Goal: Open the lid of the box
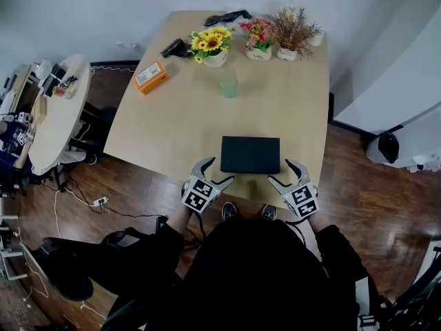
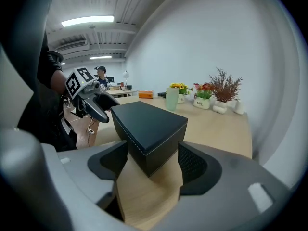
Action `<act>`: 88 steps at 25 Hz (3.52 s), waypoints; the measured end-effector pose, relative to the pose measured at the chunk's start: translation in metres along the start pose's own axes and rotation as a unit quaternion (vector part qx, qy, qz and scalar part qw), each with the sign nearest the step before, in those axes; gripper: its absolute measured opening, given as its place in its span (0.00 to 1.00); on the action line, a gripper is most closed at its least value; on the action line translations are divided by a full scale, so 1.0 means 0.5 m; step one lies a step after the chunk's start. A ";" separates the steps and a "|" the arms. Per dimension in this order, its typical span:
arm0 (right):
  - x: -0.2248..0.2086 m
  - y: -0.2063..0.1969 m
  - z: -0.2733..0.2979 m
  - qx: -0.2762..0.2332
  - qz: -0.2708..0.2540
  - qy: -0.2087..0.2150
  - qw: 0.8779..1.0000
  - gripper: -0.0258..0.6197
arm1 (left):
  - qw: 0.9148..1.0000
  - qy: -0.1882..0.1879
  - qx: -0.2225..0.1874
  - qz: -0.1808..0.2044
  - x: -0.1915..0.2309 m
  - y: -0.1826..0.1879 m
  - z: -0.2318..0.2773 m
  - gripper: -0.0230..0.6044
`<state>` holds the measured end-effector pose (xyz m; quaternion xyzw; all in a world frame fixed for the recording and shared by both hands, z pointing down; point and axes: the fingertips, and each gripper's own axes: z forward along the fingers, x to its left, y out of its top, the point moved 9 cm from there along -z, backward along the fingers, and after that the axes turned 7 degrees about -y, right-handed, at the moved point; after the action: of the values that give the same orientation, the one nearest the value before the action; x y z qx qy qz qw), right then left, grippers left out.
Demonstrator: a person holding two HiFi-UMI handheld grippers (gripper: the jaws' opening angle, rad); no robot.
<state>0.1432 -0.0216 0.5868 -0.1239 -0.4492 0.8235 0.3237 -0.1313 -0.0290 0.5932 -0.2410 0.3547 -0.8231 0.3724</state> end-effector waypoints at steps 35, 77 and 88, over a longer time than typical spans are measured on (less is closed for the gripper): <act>-0.067 0.047 0.031 0.015 0.276 0.159 0.948 0.52 | 0.947 0.115 0.043 0.295 -0.033 0.093 -0.018 0.21; -0.050 0.046 0.031 0.034 0.133 0.018 0.990 0.19 | 0.923 -0.032 -0.185 -0.336 0.342 0.133 0.020 0.15; -0.076 0.085 -0.003 -0.013 0.156 -0.026 0.987 0.19 | 0.971 0.057 -0.159 -0.168 0.135 0.168 -0.098 0.22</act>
<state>0.1548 -0.0615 0.5476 -0.1747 -0.4434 0.8610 0.1778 -0.1674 -0.1018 0.5070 -0.3065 0.4563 -0.8189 0.1649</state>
